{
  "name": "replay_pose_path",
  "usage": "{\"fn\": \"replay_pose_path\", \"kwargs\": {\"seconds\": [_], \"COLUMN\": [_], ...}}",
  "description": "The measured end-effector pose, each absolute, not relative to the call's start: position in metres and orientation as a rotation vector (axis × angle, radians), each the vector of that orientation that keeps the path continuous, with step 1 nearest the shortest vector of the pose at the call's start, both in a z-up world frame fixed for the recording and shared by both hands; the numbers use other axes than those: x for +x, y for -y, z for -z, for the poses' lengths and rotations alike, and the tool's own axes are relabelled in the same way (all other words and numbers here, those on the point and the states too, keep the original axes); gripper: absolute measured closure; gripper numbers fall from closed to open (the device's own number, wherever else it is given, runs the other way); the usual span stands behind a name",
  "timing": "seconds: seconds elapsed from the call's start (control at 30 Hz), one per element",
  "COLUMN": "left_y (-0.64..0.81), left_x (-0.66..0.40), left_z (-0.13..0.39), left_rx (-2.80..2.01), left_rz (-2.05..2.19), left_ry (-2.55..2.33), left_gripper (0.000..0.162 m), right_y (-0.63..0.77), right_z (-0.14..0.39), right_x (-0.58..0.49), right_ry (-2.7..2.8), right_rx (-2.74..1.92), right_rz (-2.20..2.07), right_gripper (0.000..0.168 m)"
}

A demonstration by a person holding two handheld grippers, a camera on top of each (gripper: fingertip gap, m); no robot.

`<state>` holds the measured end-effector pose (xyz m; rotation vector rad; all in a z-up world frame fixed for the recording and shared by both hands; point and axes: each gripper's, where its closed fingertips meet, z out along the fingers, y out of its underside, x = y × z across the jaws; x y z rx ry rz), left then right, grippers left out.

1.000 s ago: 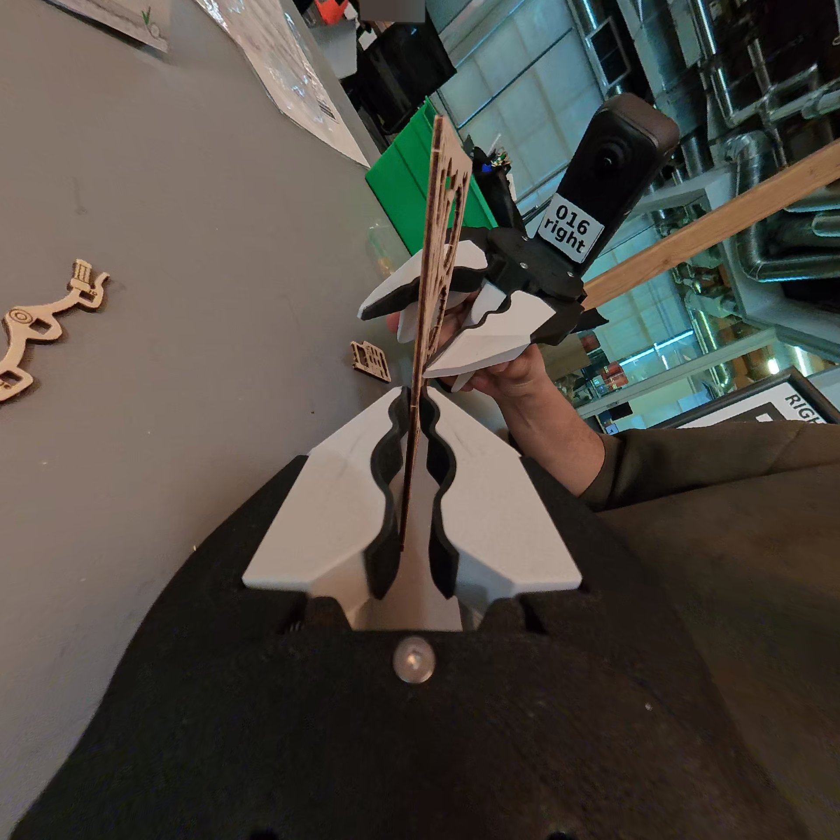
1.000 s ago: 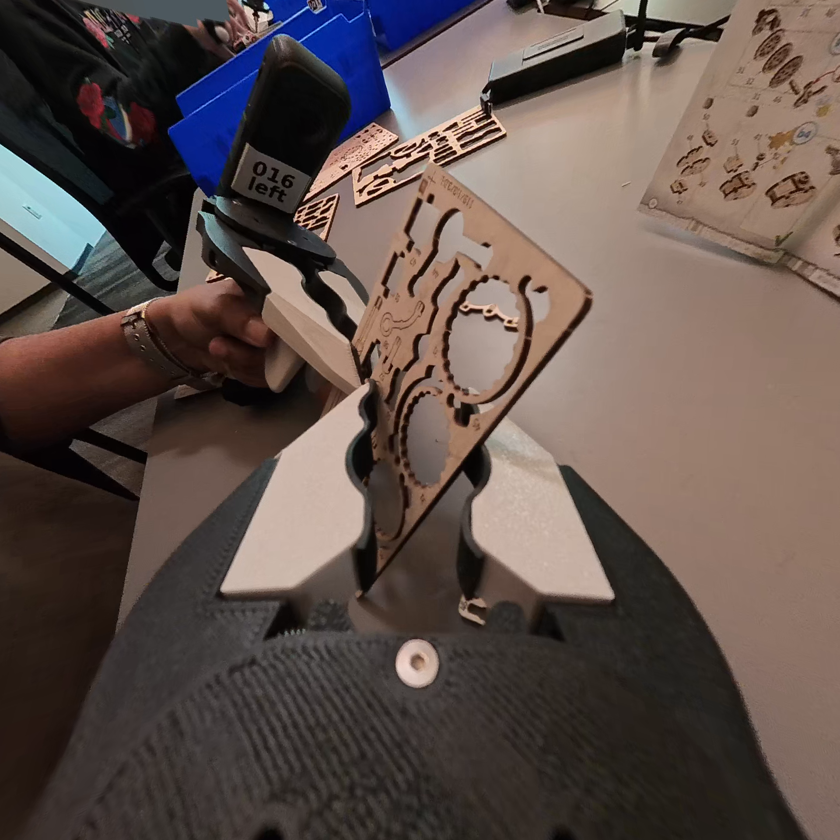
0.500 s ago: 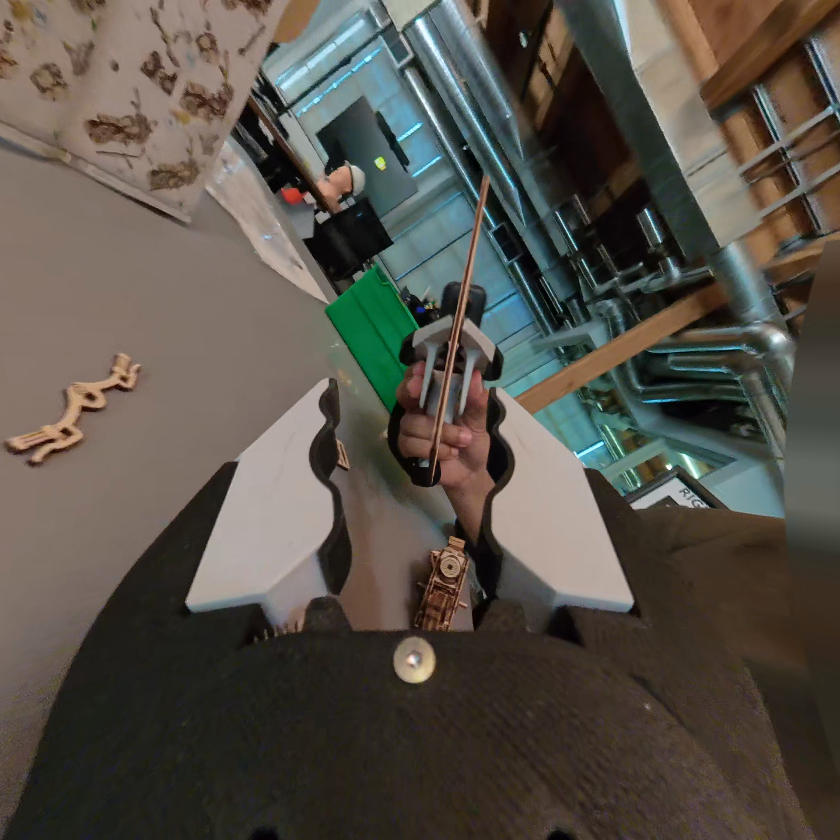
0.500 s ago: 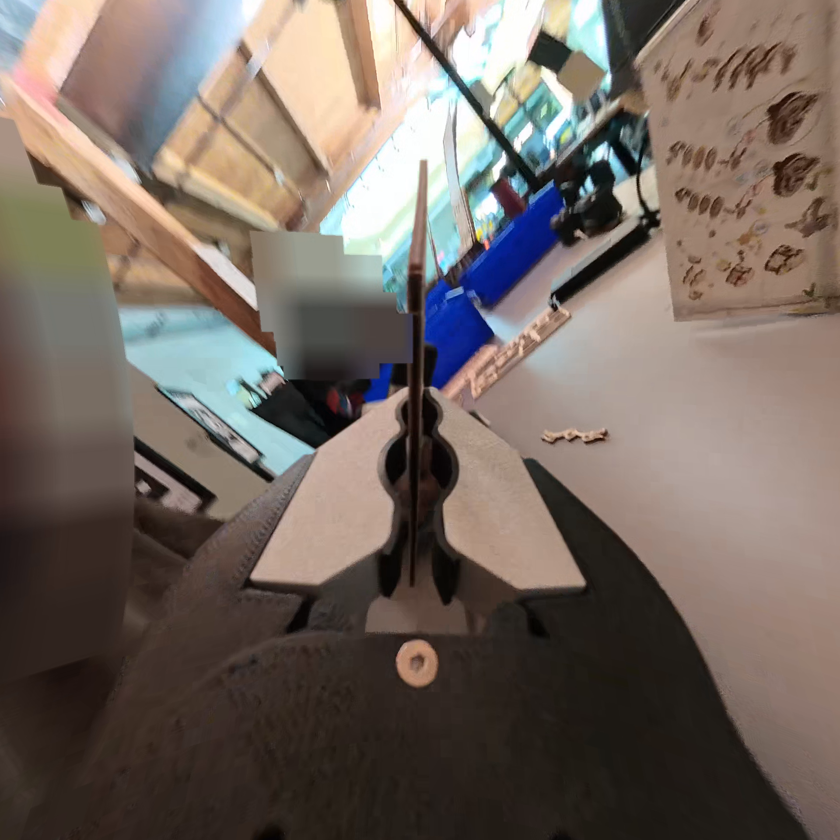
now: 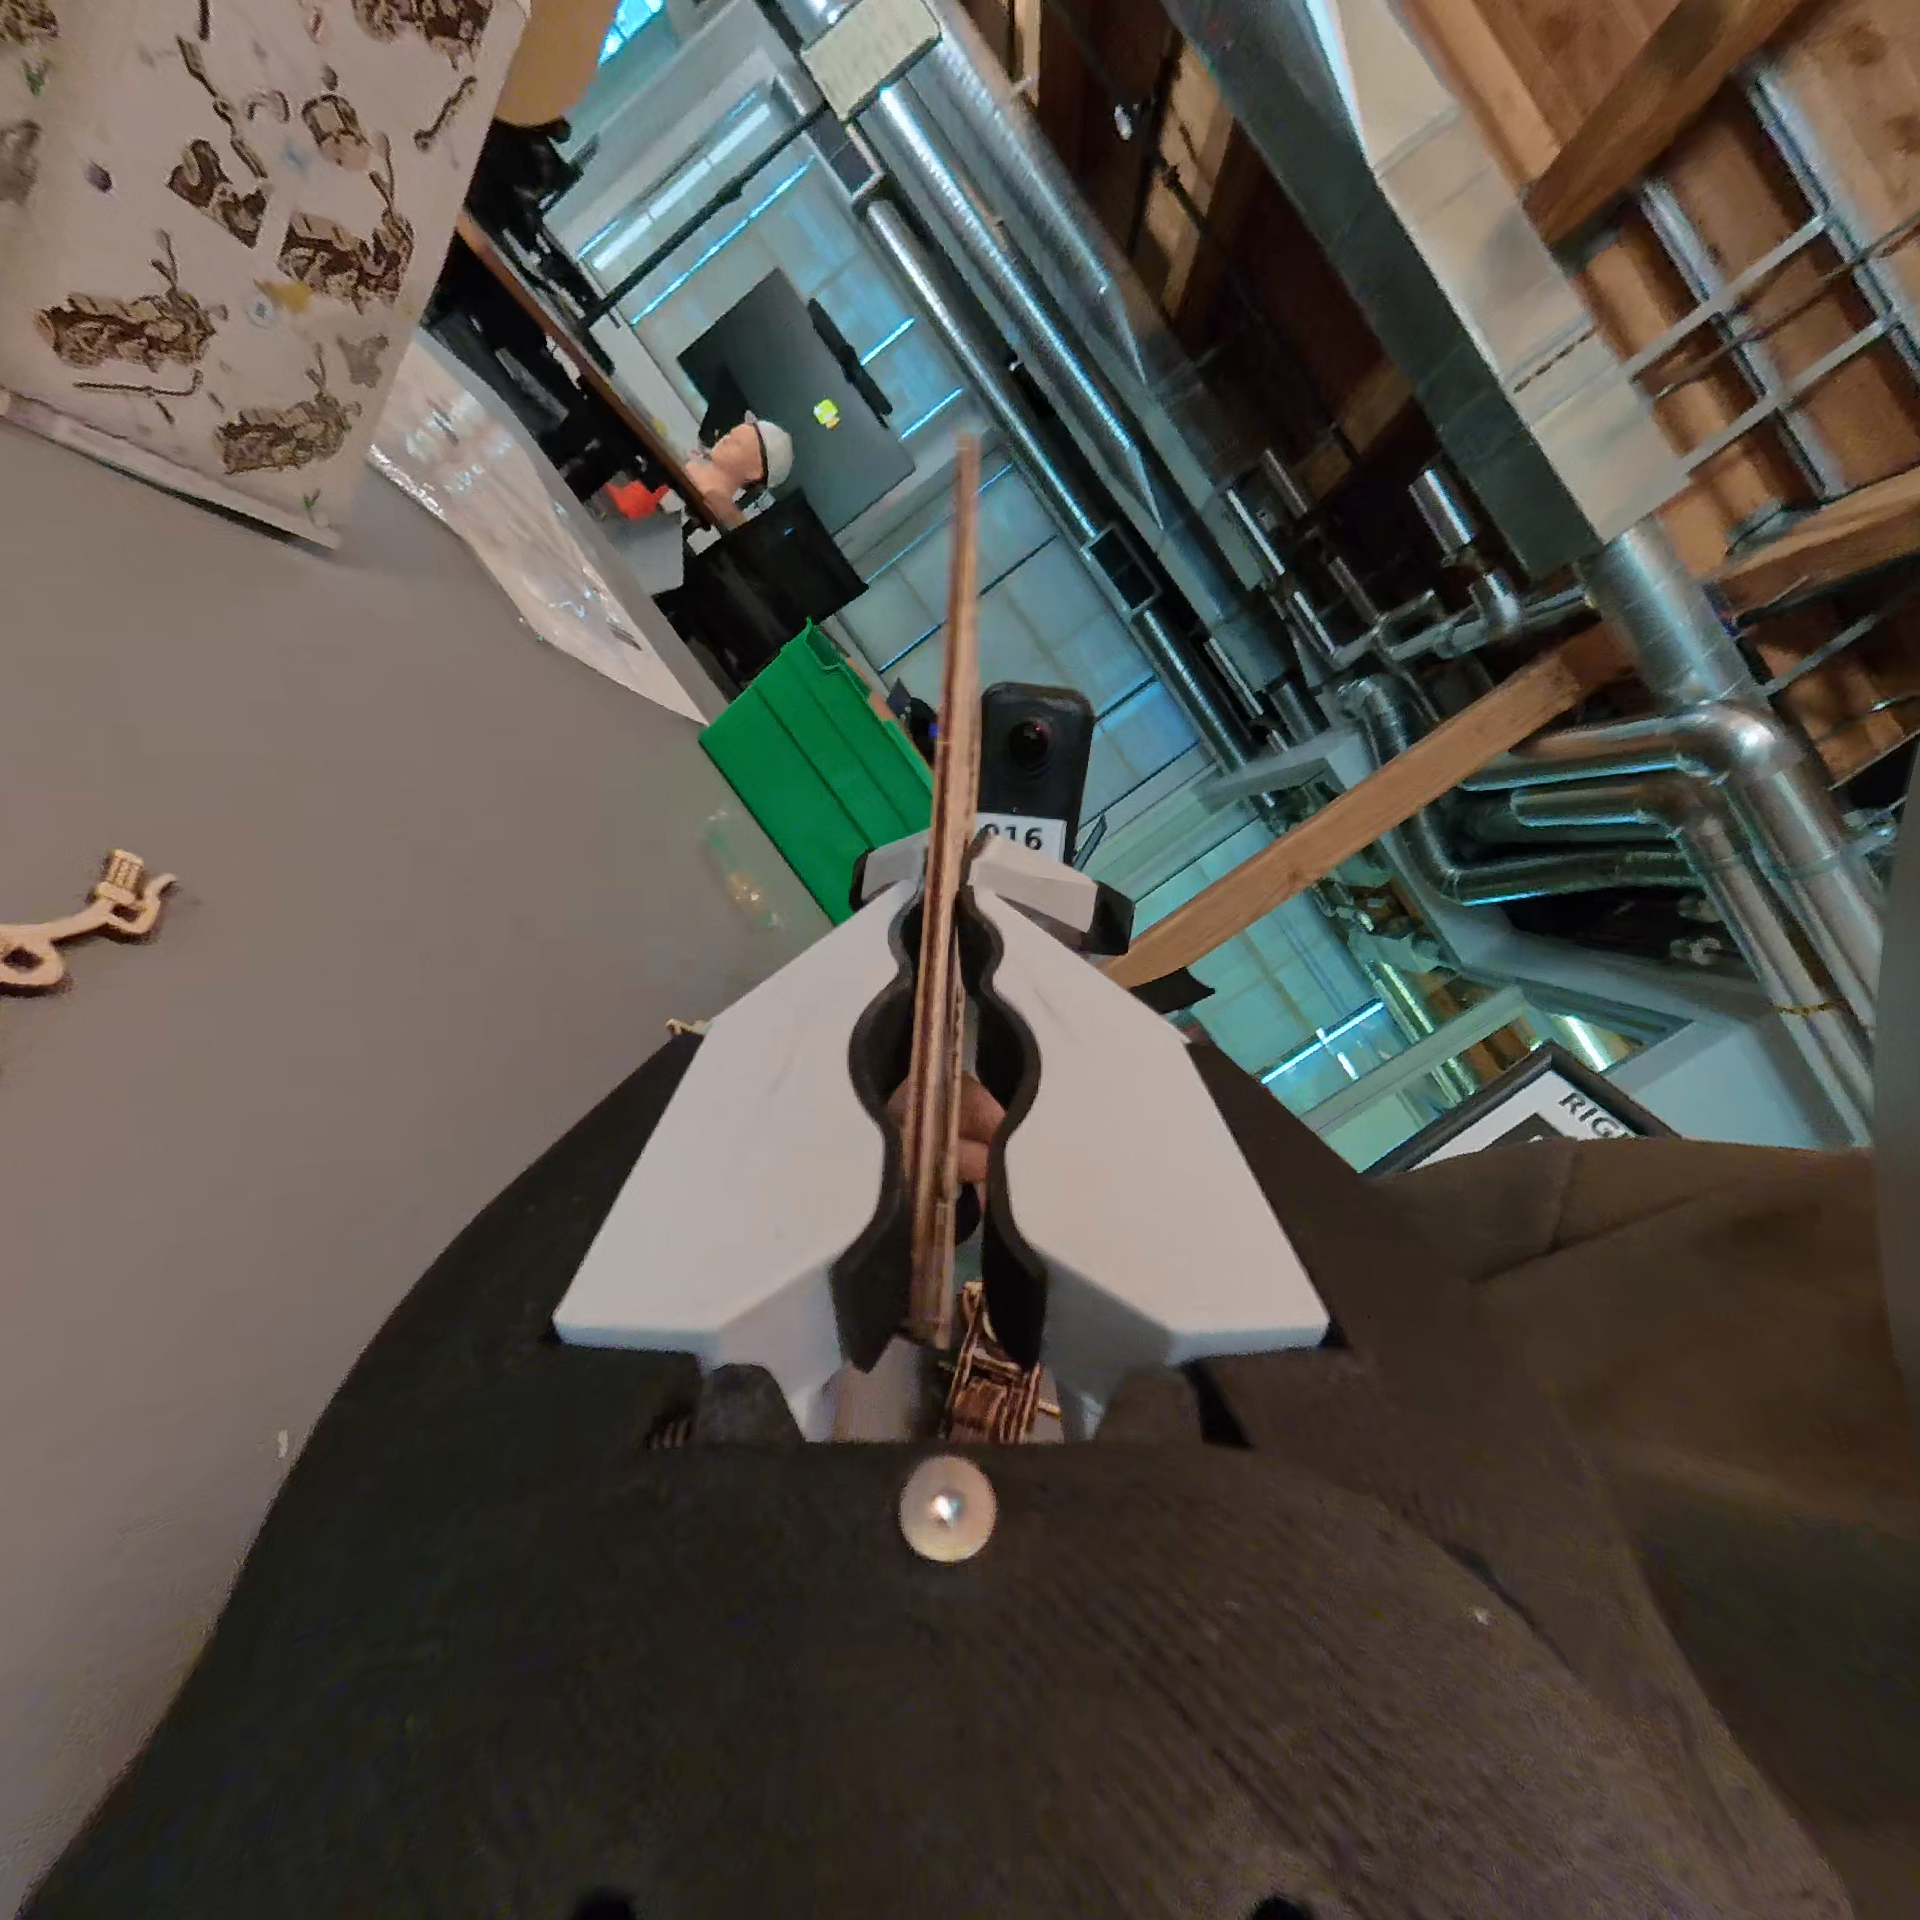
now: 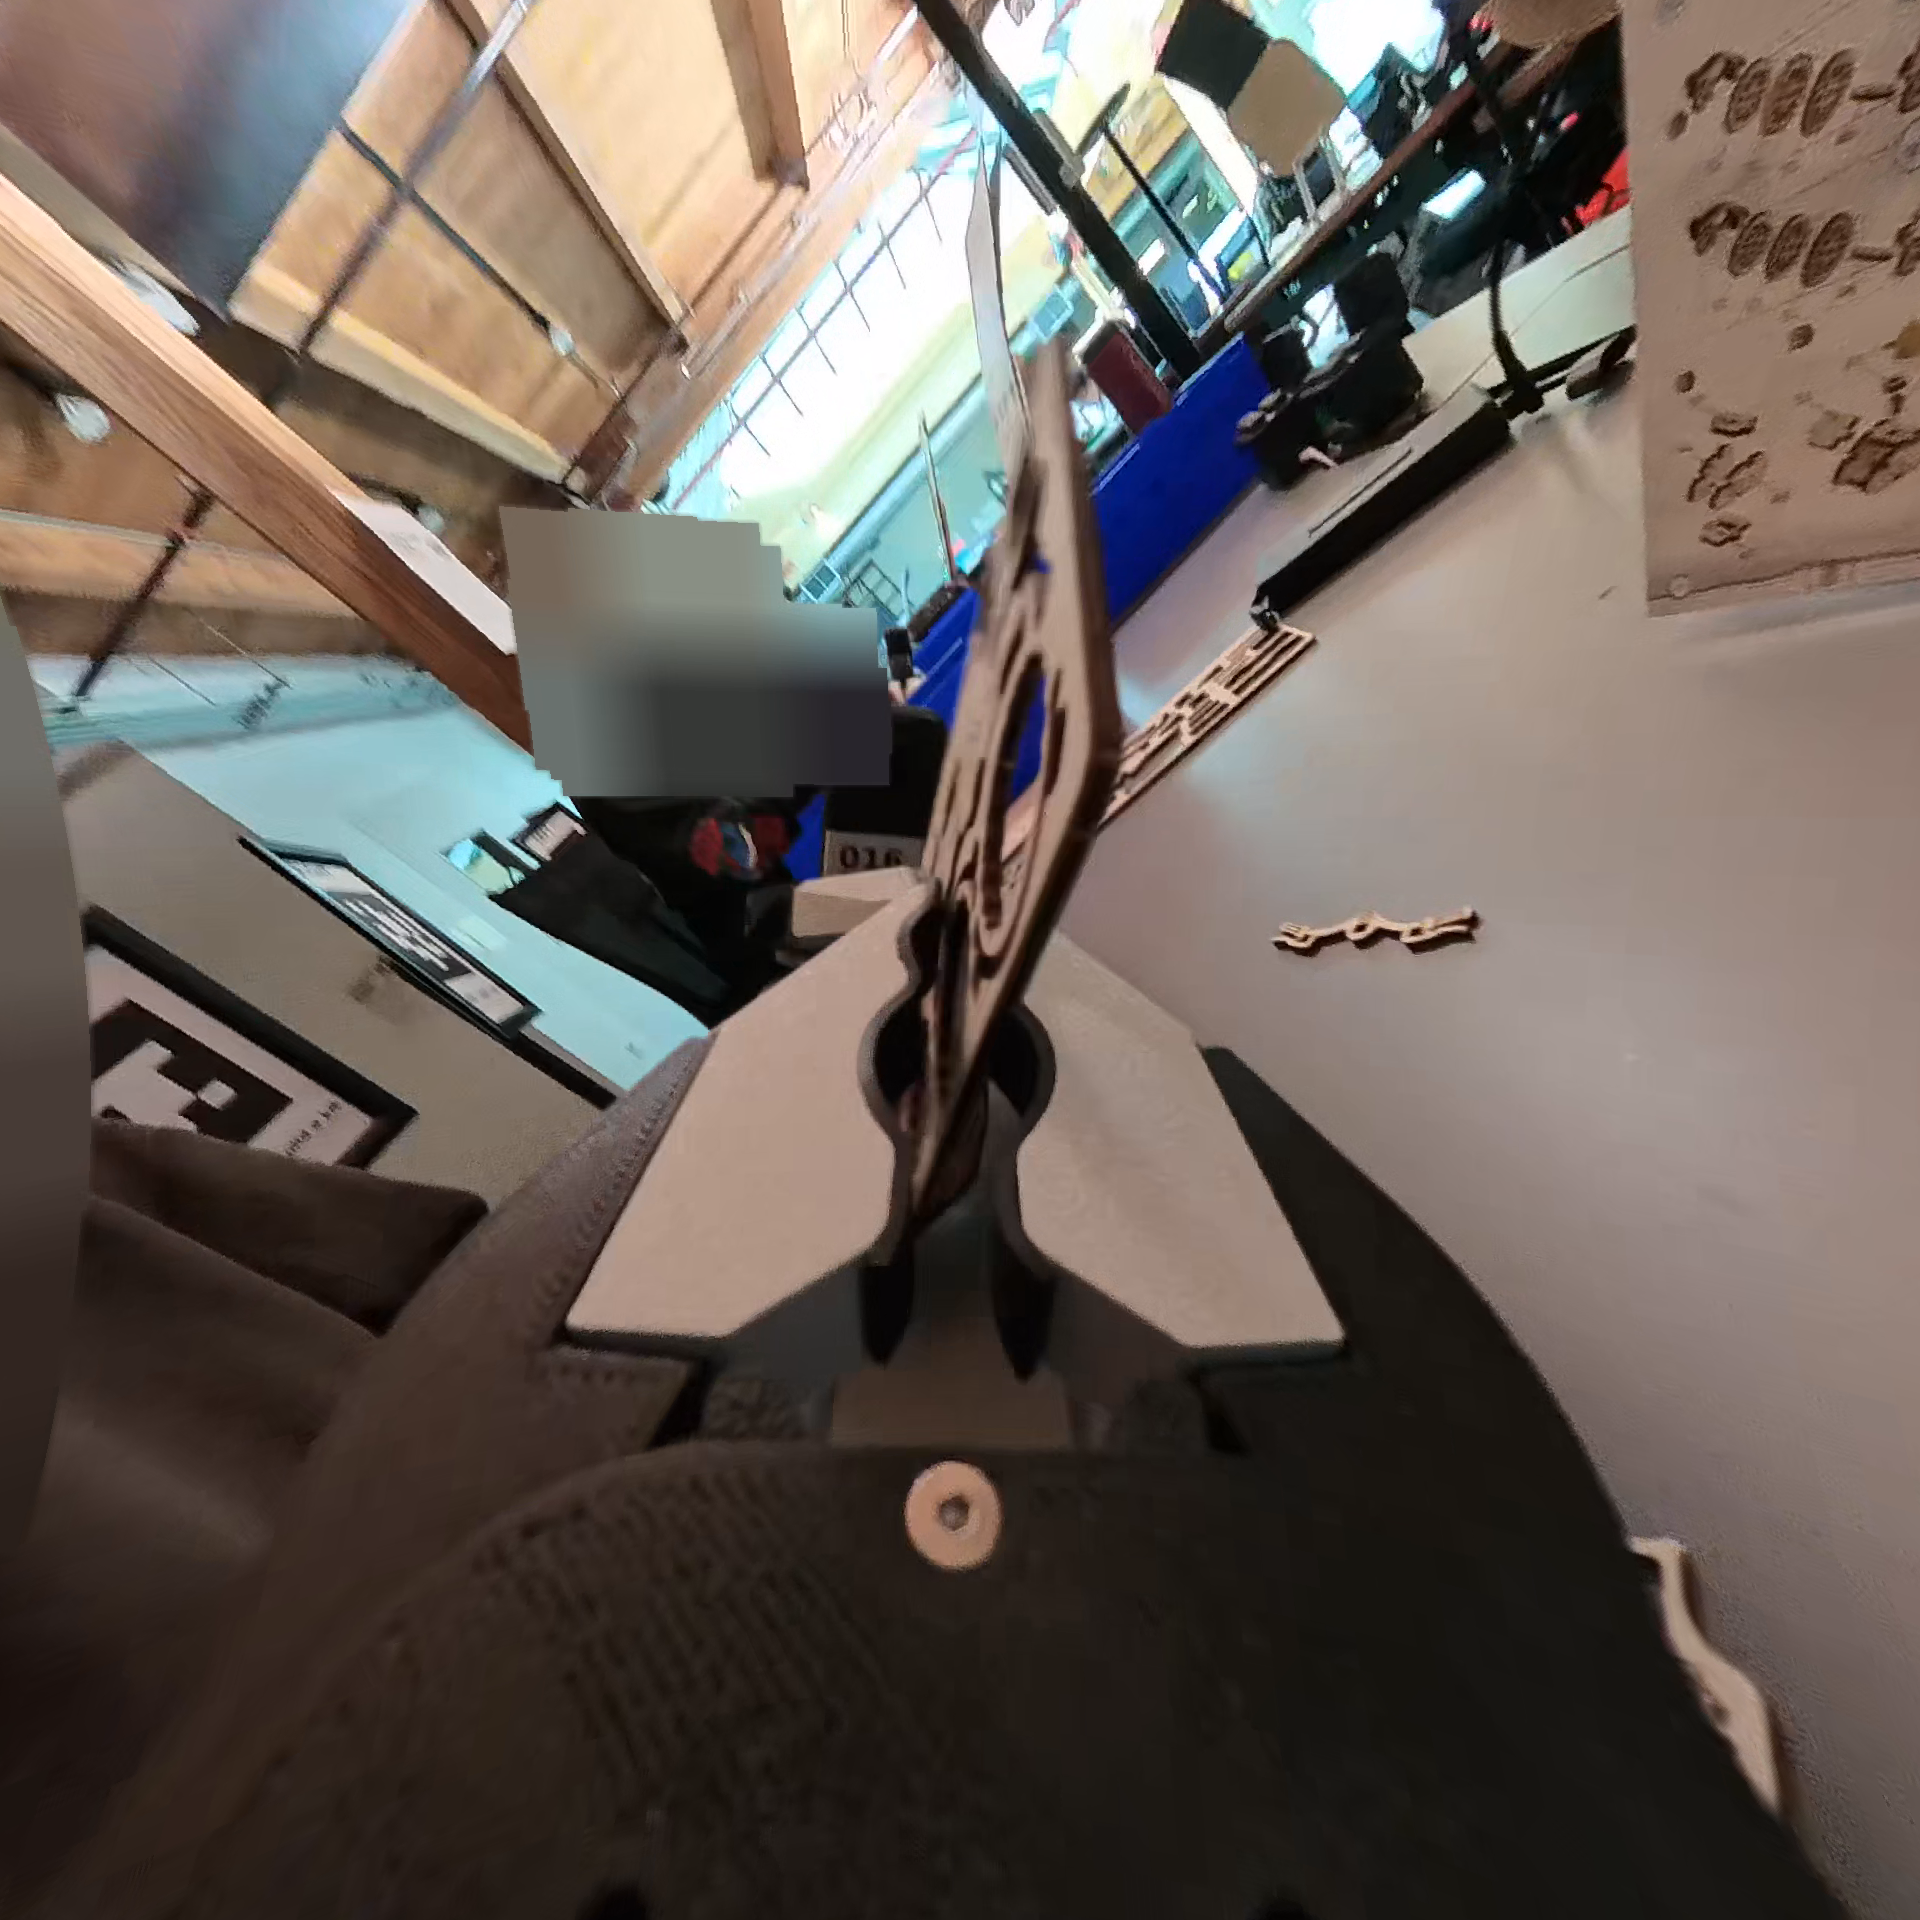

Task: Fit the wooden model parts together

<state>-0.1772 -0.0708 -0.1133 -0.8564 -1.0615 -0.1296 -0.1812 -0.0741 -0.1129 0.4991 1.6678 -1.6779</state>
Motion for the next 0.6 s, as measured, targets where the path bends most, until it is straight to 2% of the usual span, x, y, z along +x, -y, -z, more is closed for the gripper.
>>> {"fn": "replay_pose_path", "kwargs": {"seconds": [0.6], "left_y": [0.074], "left_x": [-0.180], "left_z": [0.128], "left_rx": [-0.924], "left_rz": [0.103], "left_ry": [1.113], "left_gripper": [0.157], "right_y": [0.070], "right_z": [0.128], "right_x": [-0.180], "right_ry": [-1.827], "right_rx": [0.414], "right_rz": [1.596], "right_gripper": [0.164]}}
